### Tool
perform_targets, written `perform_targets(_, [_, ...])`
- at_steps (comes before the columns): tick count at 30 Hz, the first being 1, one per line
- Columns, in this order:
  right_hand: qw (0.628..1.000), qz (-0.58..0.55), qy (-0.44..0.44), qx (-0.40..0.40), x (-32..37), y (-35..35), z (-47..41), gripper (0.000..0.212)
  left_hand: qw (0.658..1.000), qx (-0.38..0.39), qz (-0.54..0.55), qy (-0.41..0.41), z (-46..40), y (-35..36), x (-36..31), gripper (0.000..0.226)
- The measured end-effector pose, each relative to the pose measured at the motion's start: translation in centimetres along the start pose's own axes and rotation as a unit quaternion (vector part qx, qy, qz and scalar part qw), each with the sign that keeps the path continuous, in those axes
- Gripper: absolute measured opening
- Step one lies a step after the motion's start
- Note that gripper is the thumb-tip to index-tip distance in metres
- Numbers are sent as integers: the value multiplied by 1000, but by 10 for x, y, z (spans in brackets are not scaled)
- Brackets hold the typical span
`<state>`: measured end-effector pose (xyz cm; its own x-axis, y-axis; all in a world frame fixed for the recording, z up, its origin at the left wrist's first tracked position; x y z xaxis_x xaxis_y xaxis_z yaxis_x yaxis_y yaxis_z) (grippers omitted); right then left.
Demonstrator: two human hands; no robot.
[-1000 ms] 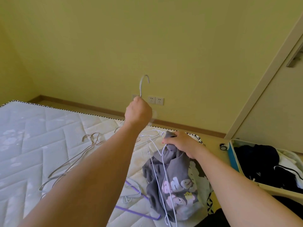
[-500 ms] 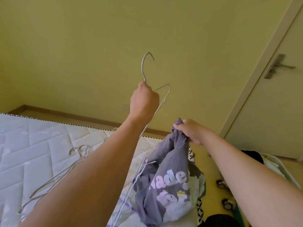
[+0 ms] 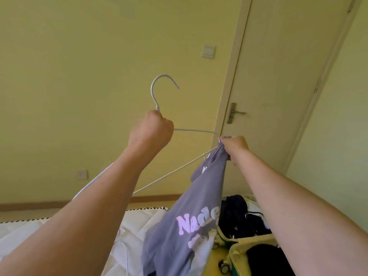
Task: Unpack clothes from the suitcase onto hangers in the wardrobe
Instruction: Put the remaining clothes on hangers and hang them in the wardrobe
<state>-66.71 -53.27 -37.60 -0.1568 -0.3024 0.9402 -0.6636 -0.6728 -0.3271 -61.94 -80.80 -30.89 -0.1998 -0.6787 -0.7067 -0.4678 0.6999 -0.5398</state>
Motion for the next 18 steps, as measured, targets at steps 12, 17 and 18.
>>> perform_targets(12, [972, 130, -136, -139, 59, -100, -32, 50, 992, 14, 69, 102, 4, 14, -91, 10])
perform_targets(17, [928, 264, -207, -163, 76, -105, -28, 58, 987, 69, 87, 120, 2, 36, -119, 11])
perform_targets(18, [919, 279, -223, -168, 77, -110, -30, 60, 985, 82, 96, 121, -2, 37, -121, 11])
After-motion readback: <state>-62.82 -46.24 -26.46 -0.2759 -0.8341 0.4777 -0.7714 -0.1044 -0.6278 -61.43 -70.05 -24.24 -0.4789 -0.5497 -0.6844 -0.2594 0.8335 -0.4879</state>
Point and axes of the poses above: each hand's wrist, its own z-axis away from the middle knuckle, its own y-axis out of the palm, x = y × z, the point moved 4 cm from there along -z, towards the middle knuckle, and after that the axes turned 8 degrees about -x, right-handed, at the moved point
